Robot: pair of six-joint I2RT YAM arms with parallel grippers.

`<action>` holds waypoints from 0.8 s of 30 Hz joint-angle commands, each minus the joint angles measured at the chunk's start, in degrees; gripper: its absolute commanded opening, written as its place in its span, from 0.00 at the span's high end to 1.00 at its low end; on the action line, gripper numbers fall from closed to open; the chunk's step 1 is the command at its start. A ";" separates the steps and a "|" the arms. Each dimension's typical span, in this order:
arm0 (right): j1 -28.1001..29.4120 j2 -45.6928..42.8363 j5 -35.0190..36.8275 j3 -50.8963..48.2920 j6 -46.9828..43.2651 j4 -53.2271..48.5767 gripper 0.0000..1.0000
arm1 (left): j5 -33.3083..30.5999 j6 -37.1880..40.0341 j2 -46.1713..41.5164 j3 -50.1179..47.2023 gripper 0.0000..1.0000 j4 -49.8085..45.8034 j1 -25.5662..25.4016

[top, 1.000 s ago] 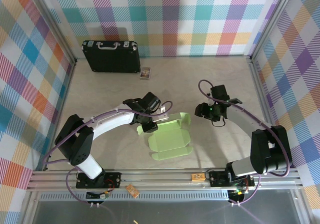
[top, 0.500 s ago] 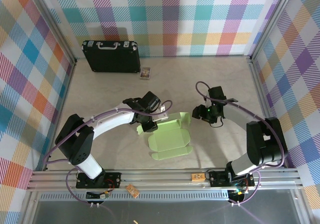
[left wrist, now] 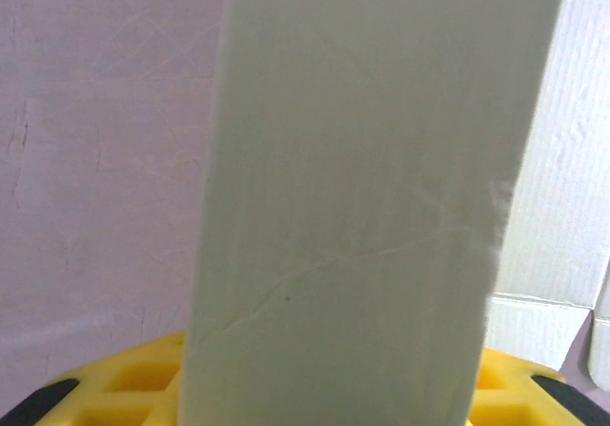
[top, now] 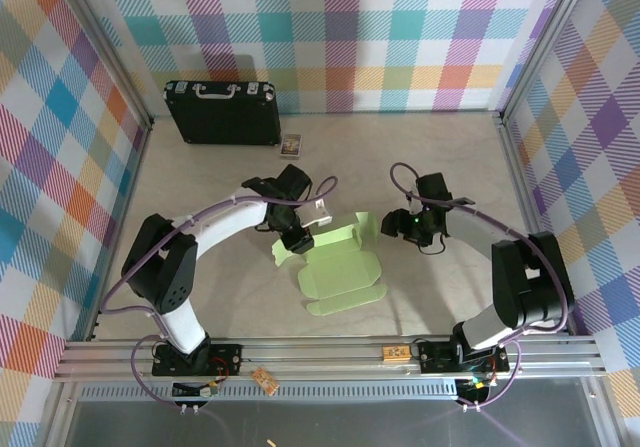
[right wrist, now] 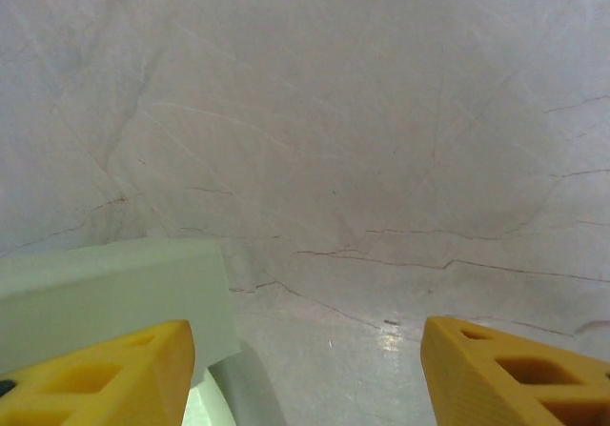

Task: Fold the paper box

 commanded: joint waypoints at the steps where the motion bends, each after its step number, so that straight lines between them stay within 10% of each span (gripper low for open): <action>1: -0.24 0.96 -1.92 1.79 -1.77 -0.46 0.37 | 3.90 1.10 2.11 2.03 0.58 -5.13 1.25; 24: -3.10 -0.41 -2.77 0.08 1.36 1.99 0.55 | 9.00 4.32 7.17 7.83 0.60 -8.04 5.19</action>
